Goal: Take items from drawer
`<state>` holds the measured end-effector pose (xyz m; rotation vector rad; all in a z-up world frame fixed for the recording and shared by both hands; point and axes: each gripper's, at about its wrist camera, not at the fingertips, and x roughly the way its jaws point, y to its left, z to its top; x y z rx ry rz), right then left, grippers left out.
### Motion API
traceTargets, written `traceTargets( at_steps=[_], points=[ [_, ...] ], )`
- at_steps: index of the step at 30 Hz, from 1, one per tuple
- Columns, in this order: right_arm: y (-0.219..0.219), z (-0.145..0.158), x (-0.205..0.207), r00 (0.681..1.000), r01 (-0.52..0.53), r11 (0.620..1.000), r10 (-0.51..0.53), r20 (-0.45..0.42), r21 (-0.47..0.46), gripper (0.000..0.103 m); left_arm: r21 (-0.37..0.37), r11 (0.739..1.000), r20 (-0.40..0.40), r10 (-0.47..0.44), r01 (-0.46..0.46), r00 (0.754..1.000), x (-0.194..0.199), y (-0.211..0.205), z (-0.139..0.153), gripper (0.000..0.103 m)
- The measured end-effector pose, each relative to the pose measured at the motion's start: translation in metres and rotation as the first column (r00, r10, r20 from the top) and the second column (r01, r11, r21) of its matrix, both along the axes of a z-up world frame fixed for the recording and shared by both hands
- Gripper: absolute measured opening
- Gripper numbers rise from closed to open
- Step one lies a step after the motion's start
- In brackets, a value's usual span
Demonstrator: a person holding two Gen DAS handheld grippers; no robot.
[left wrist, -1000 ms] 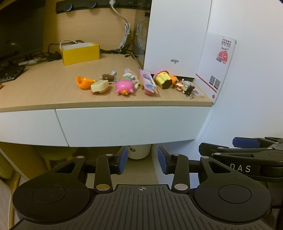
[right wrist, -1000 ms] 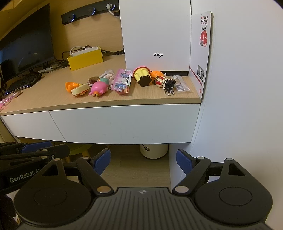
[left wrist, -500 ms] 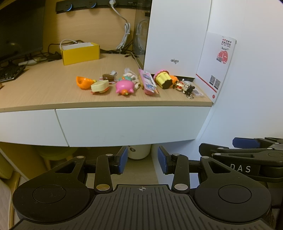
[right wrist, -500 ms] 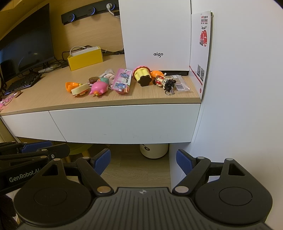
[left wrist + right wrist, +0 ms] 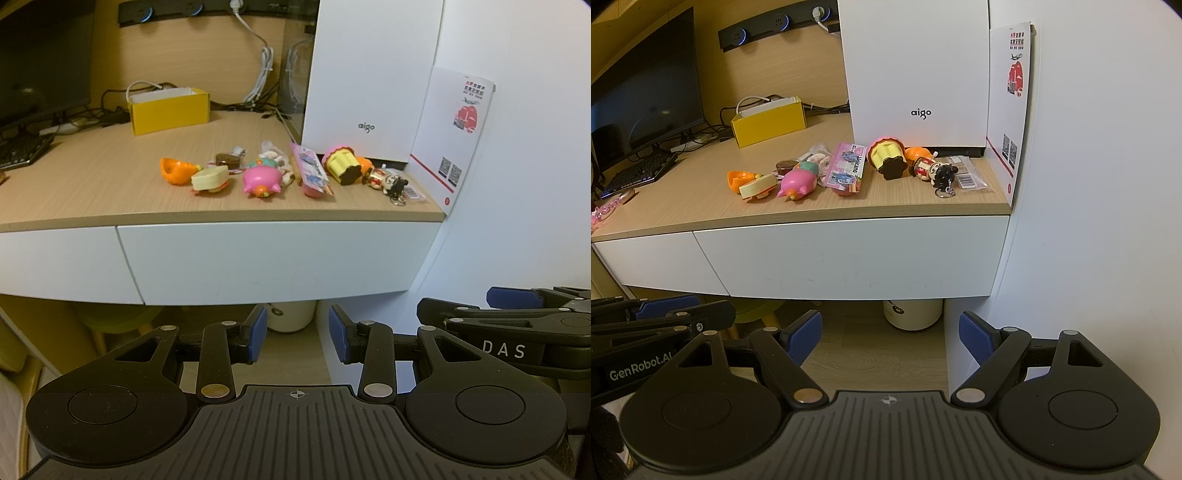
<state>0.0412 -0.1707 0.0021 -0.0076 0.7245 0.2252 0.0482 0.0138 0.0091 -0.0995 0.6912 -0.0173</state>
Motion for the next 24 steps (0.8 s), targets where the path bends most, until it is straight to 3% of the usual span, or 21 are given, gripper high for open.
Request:
traceTargets(
  at_steps=[6, 15, 22, 24],
  points=[
    [0.0000, 0.0000, 0.0008, 1.000, 0.001, 1.000, -0.001, 0.001, 0.000, 0.082, 0.000, 1.000, 0.000, 0.000, 0.000, 1.000, -0.0003, 0.0010, -0.0003, 0.041],
    [0.0000, -0.0004, 0.0013, 1.000, 0.001, 1.000, -0.001, 0.000, 0.002, 0.082, -0.006, 1.000, 0.005, -0.002, 0.002, 1.000, -0.0022, 0.0003, 0.0006, 0.026],
    [-0.0032, 0.0003, 0.0025, 1.000, 0.015, 0.999, -0.015, -0.009, 0.046, 0.082, -0.067, 0.995, 0.025, -0.070, 0.072, 0.997, -0.0024, -0.0031, 0.0029, 0.018],
    [-0.0017, -0.0010, 0.0028, 1.000, 0.013, 0.998, -0.011, -0.020, 0.064, 0.082, -0.053, 0.995, 0.024, -0.078, 0.079, 0.997, -0.0015, -0.0081, 0.0023, 0.017]
  ],
)
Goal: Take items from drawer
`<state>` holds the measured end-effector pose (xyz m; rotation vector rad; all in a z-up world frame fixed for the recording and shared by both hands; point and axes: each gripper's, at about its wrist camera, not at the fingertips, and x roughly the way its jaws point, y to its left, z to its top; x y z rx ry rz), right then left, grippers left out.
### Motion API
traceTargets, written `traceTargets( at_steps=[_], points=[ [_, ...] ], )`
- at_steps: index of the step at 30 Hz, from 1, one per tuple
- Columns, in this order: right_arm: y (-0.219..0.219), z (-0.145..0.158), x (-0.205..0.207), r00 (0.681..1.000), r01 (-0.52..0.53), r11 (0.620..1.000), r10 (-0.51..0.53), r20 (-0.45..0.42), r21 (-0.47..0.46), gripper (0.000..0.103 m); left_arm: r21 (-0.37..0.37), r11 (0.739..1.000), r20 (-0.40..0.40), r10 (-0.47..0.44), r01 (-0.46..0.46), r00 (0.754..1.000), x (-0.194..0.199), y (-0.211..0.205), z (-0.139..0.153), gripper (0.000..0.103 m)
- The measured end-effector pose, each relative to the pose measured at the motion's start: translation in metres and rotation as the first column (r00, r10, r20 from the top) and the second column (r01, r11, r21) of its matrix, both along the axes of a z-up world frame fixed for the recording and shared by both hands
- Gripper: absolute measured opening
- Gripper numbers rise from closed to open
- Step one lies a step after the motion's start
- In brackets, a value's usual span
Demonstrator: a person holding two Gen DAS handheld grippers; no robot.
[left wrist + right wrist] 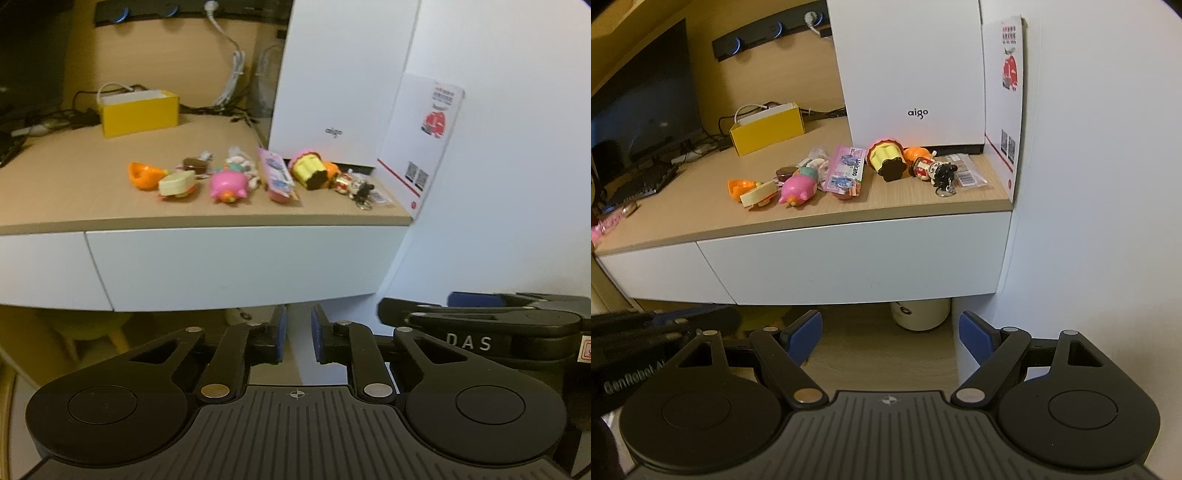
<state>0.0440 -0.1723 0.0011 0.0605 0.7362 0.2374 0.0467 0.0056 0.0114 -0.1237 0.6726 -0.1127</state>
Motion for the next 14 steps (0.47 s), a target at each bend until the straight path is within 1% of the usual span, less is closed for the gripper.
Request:
traceTargets(
  at_steps=[4, 6, 9, 12, 14],
  points=[
    [0.005, -0.003, 0.001, 1.000, 0.004, 1.000, -0.004, -0.012, -0.003, 0.082, 0.080, 0.996, 0.000, 0.046, -0.046, 0.999, 0.001, -0.003, -0.003, 0.017],
    [0.004, -0.004, 0.001, 0.999, 0.024, 1.000, -0.024, -0.025, 0.011, 0.082, 0.091, 0.994, -0.008, 0.055, -0.054, 0.998, 0.004, 0.000, -0.005, 0.017],
    [0.003, -0.005, 0.004, 0.998, 0.033, 0.999, -0.030, -0.056, 0.041, 0.082, 0.054, 0.998, -0.029, 0.028, -0.027, 0.999, 0.009, 0.007, -0.011, 0.017],
    [0.008, -0.005, 0.003, 0.997, 0.028, 1.000, -0.027, -0.075, 0.014, 0.082, 0.016, 0.999, -0.052, 0.035, -0.035, 0.998, 0.015, 0.018, -0.018, 0.017],
    [0.011, -0.002, 0.000, 0.996, 0.014, 1.000, -0.014, -0.086, 0.008, 0.082, 0.008, 0.999, -0.045, 0.049, -0.049, 0.998, 0.015, 0.028, -0.017, 0.016]
  ],
)
